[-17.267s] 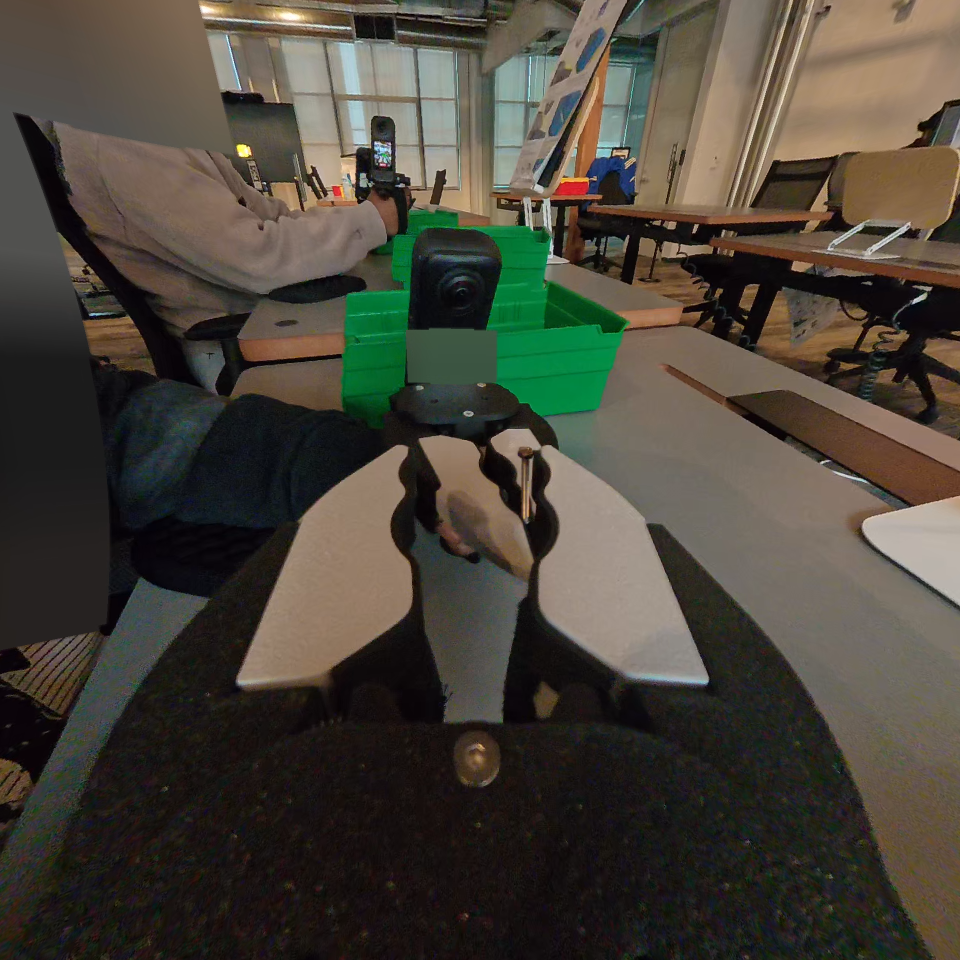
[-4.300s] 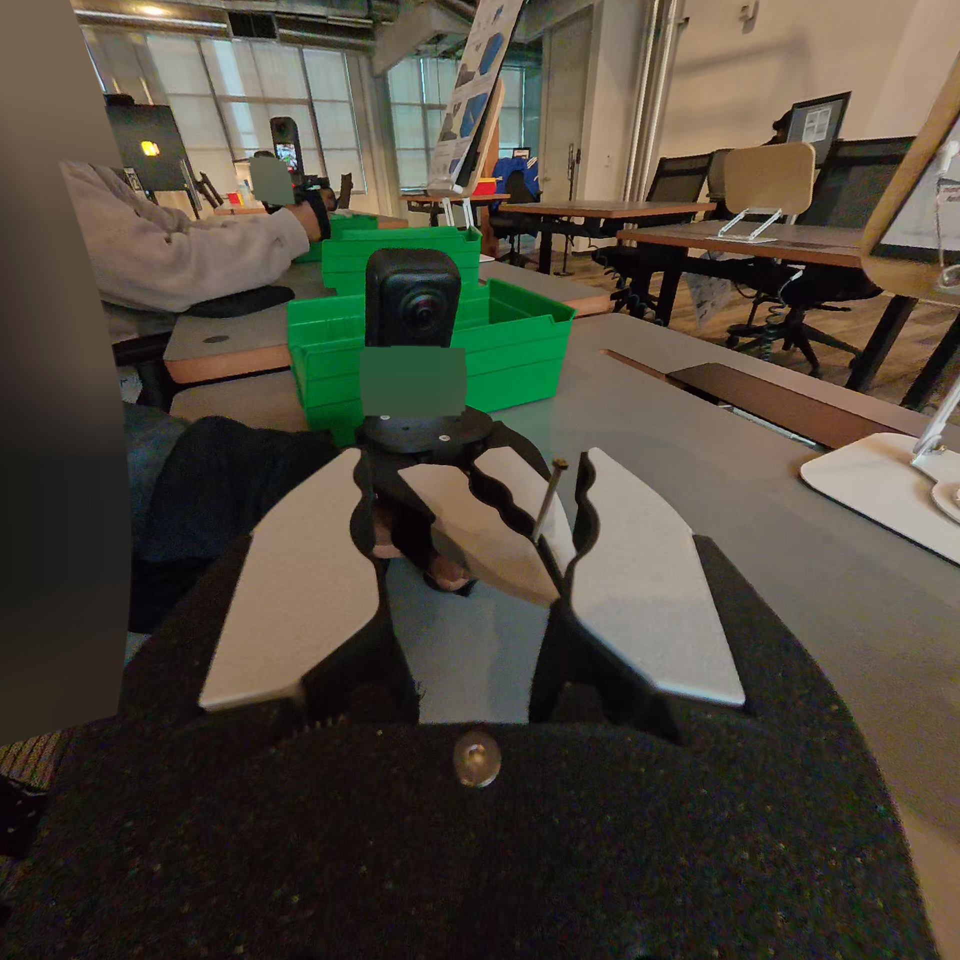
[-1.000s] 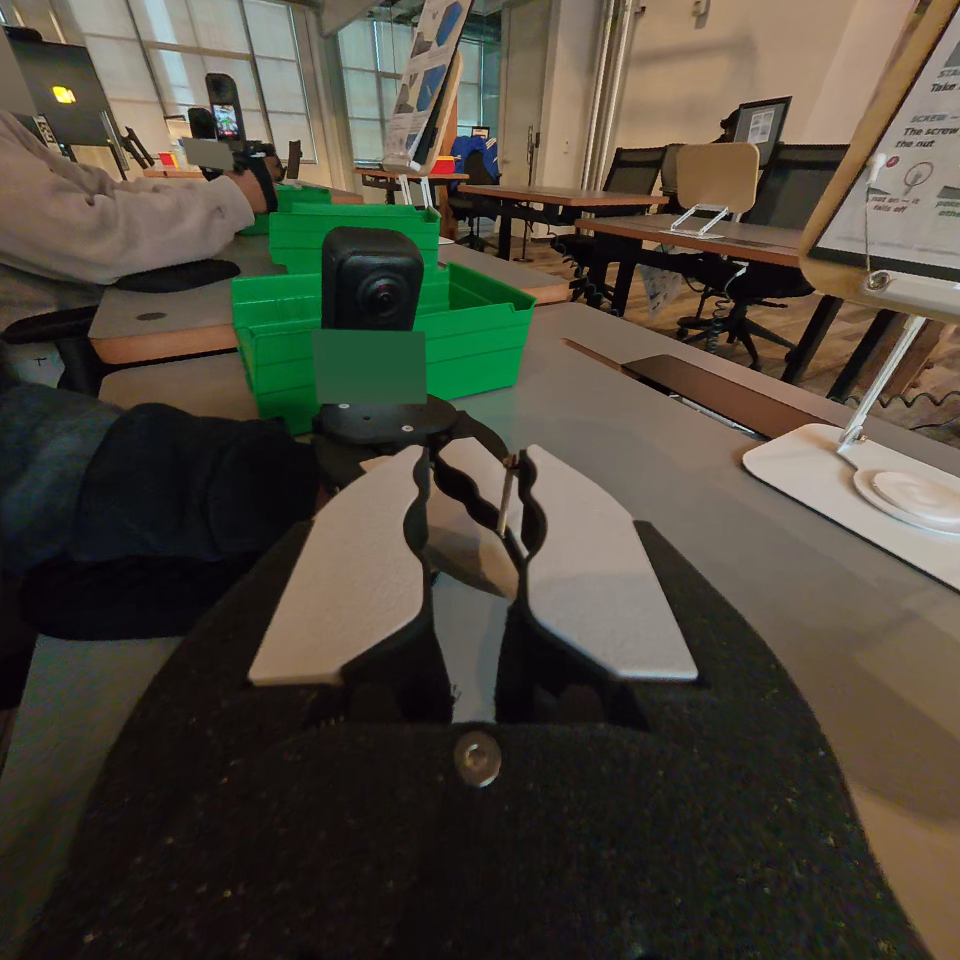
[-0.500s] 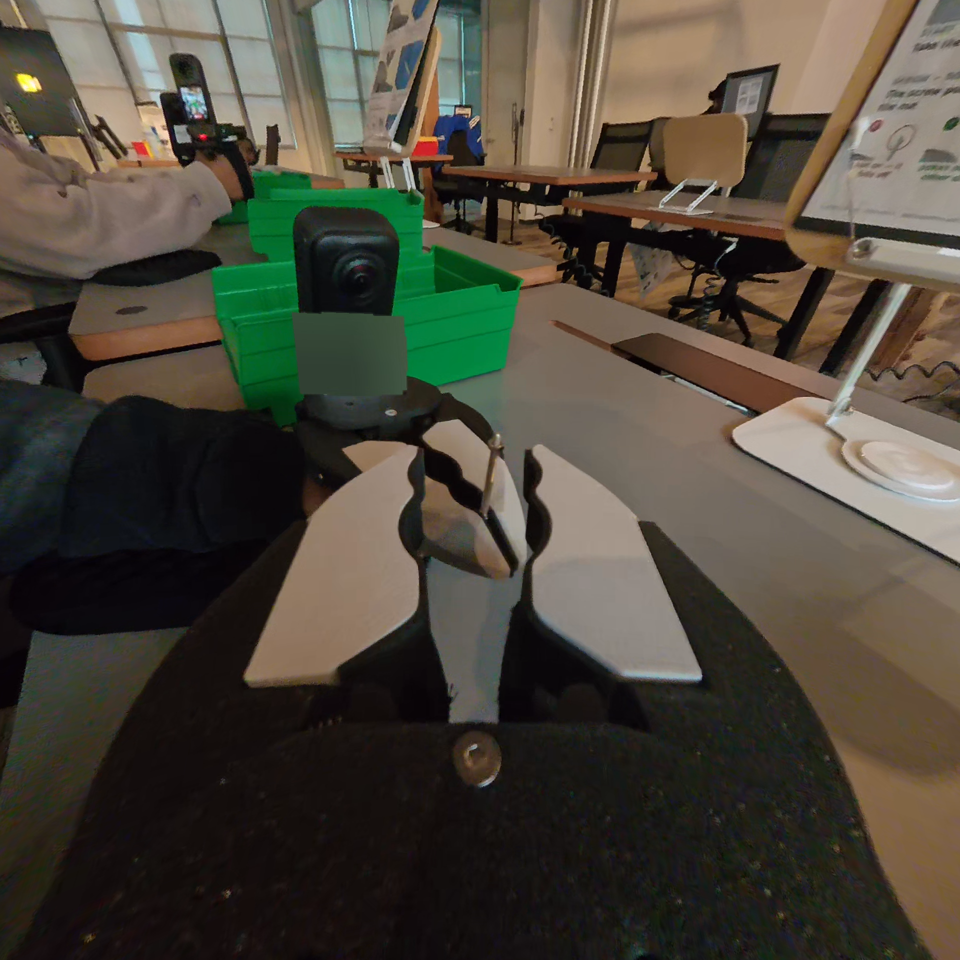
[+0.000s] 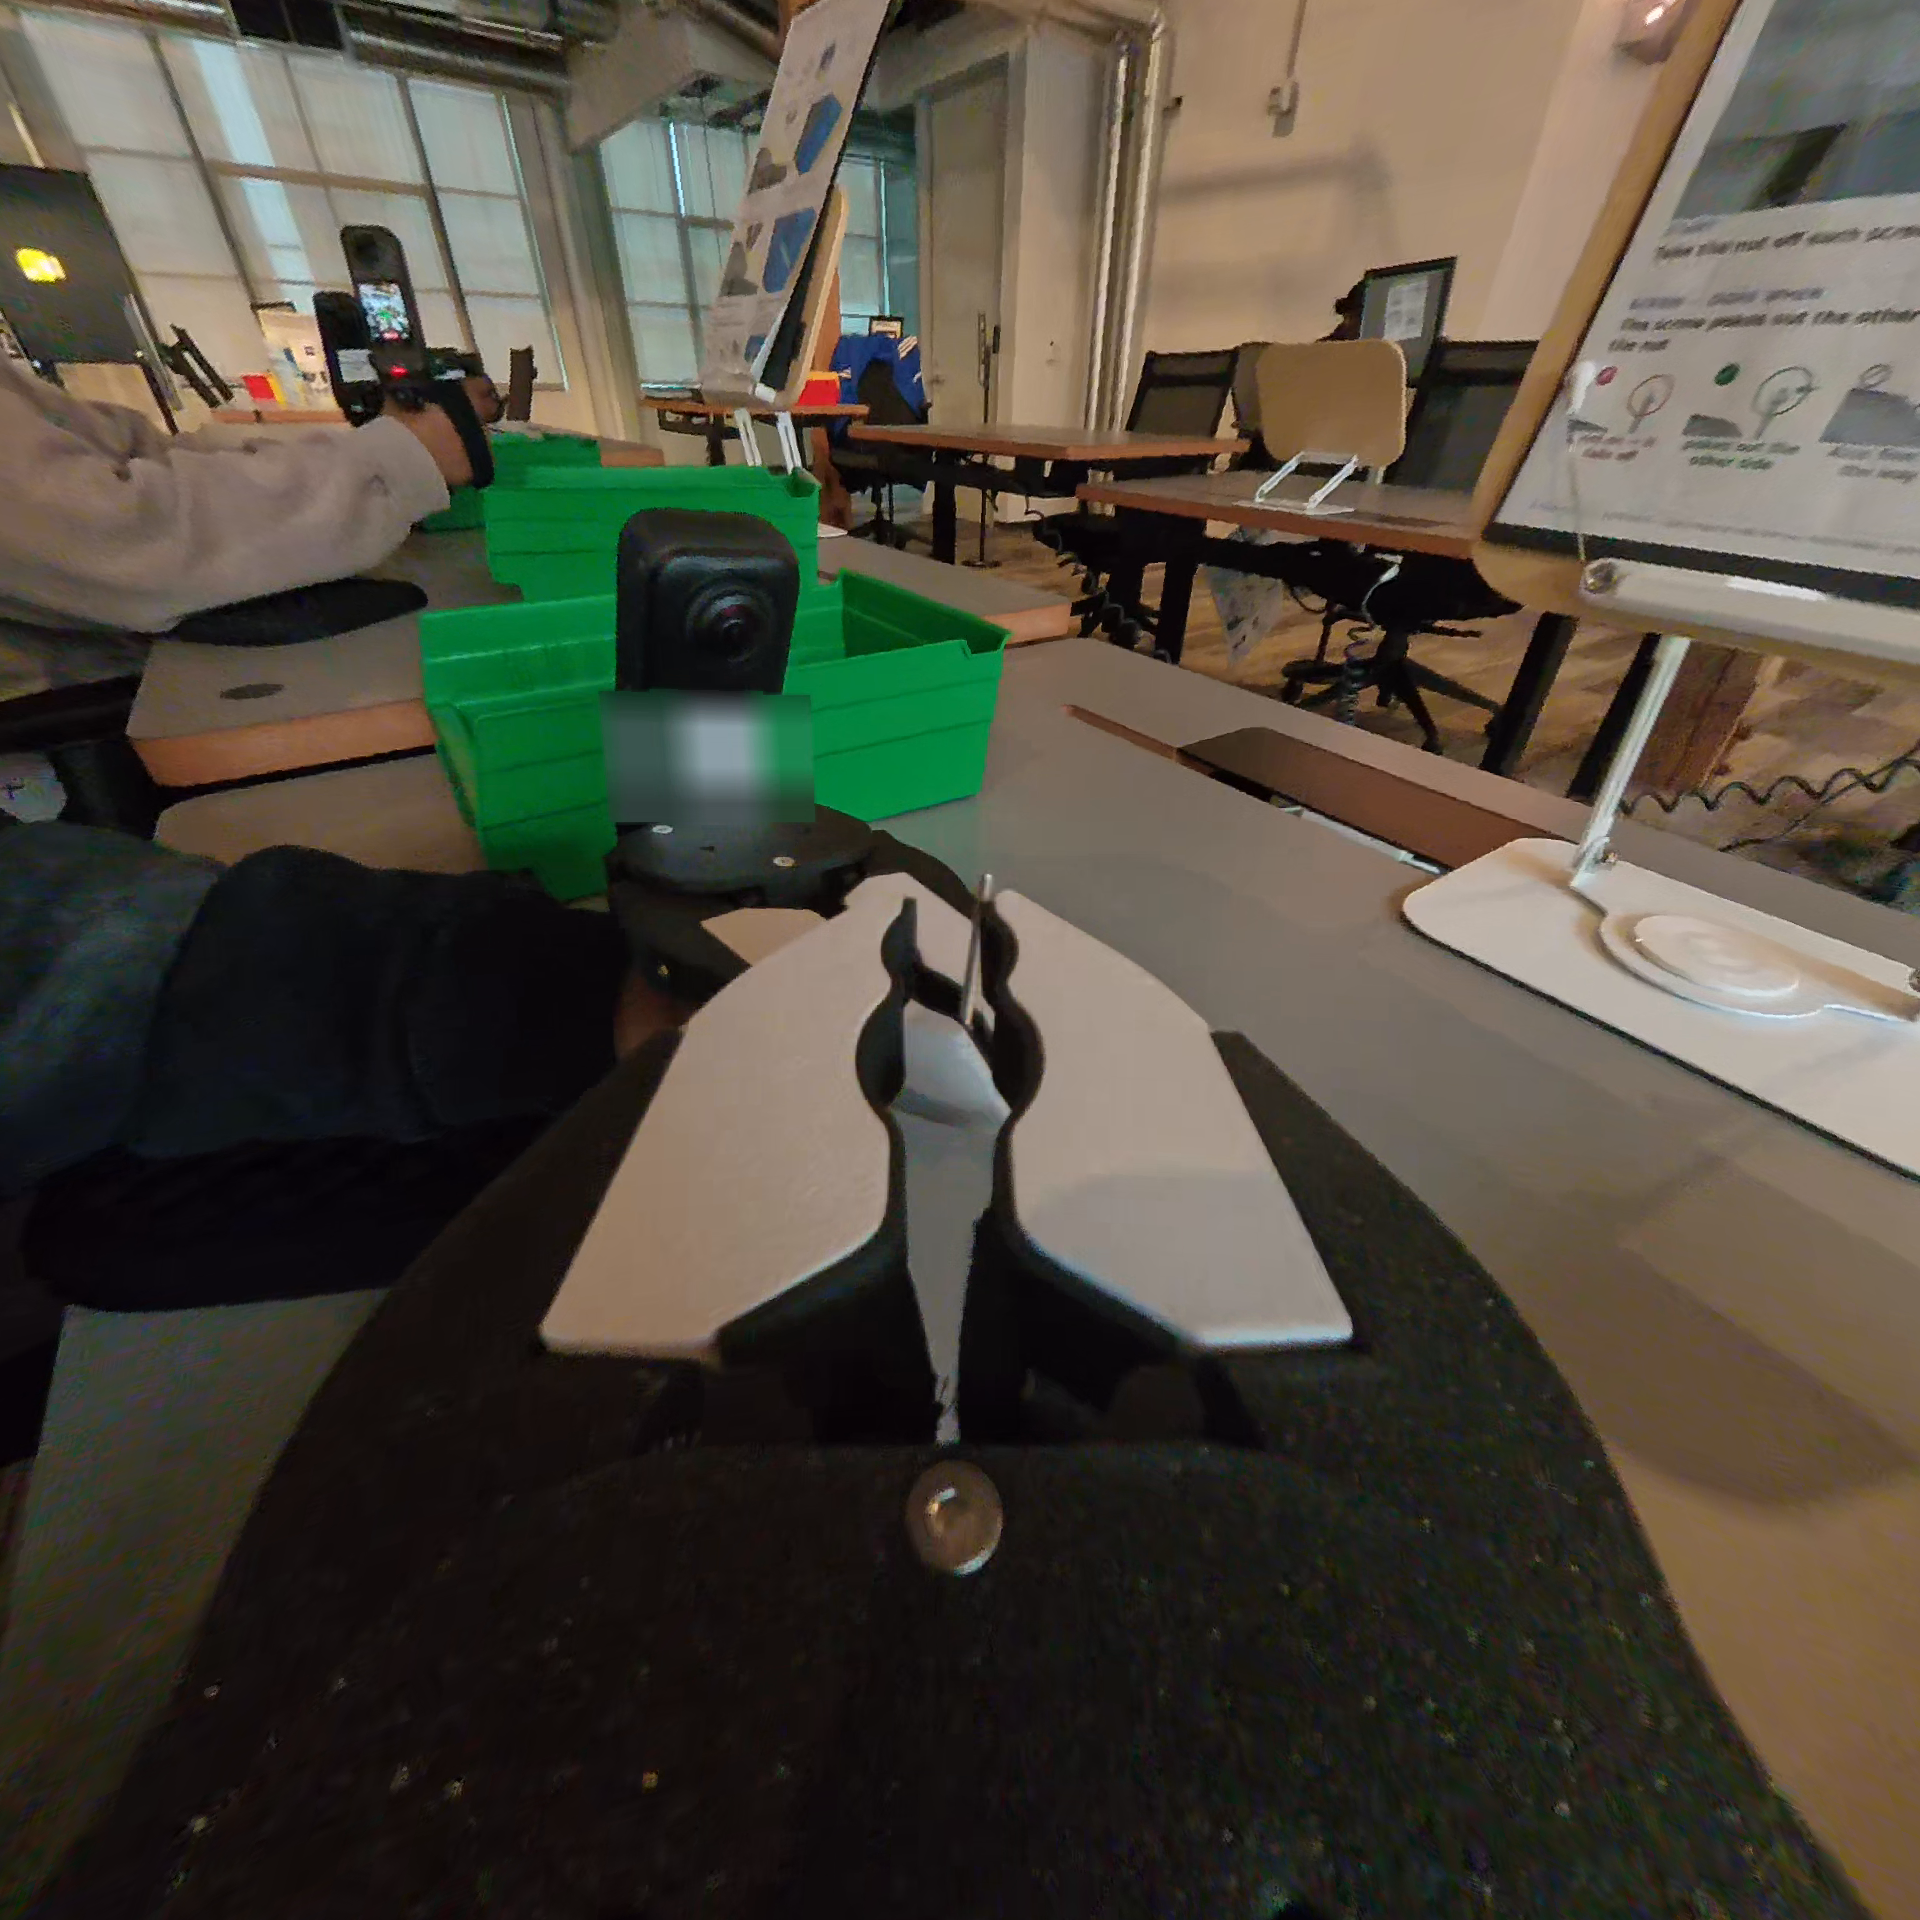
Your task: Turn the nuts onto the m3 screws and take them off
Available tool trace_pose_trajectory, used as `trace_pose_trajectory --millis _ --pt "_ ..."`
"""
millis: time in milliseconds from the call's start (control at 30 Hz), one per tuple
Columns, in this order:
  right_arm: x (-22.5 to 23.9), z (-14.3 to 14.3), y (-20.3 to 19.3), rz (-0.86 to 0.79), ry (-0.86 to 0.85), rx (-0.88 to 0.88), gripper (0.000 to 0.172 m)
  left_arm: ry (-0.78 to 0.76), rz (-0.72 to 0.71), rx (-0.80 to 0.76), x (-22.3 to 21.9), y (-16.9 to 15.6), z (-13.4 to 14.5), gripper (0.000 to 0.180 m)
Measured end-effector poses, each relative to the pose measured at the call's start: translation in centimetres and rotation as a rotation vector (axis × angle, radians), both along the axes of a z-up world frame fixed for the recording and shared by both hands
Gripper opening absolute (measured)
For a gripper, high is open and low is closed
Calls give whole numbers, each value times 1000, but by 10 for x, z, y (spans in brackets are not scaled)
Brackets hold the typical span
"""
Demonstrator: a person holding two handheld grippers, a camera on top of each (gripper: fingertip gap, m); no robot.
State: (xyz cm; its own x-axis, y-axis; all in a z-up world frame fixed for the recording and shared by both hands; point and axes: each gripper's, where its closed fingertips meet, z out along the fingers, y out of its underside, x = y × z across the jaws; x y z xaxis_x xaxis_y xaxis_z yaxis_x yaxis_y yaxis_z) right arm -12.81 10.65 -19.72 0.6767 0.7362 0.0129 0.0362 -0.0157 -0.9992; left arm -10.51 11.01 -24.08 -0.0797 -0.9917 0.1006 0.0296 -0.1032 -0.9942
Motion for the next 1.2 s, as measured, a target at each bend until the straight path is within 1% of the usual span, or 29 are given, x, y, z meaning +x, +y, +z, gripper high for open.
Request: trace_pose_trajectory --millis 33,133,200,333,467,600,700,767,867,967,1100,1200 --pt "1 -2 2 -5 -1 -10 13 -1 -2 0 0 0 0 1" --pt "-3 -10 8 0 -27 -50 31 4 -12 11 1 -3 0 1" --pt "-10 -13 10 22 -42 -56 35 6 -13 12 1 -3 -1 1" --pt "-20 -12 11 44 -58 -47 34 7 -14 9 1 -3 -1 1" --pt "-18 -10 8 37 -64 -31 26 5 -4 -1 1 -1 0 1" --pt "-8 -5 1 21 -40 -17 11 2 2 -3 0 0 0 0" --pt "0 -1 1 -5 -13 -12 12 5 -1 2 1 -1 0 1" --pt "3 -3 5 -24 -13 -22 19 3 -4 2 0 -1 0 1" --pt "-4 -9 9 -4 -30 -46 27 4 -6 6 1 -2 0 1" --pt "-13 -14 13 12 -63 -50 31 3 -9 4 0 -2 0 1" --pt "-20 -12 15 29 -70 -43 31 7 -11 6 1 -2 -1 1" --pt "-20 -9 13 27 -70 -38 23 2 -4 -2 0 -1 0 1"
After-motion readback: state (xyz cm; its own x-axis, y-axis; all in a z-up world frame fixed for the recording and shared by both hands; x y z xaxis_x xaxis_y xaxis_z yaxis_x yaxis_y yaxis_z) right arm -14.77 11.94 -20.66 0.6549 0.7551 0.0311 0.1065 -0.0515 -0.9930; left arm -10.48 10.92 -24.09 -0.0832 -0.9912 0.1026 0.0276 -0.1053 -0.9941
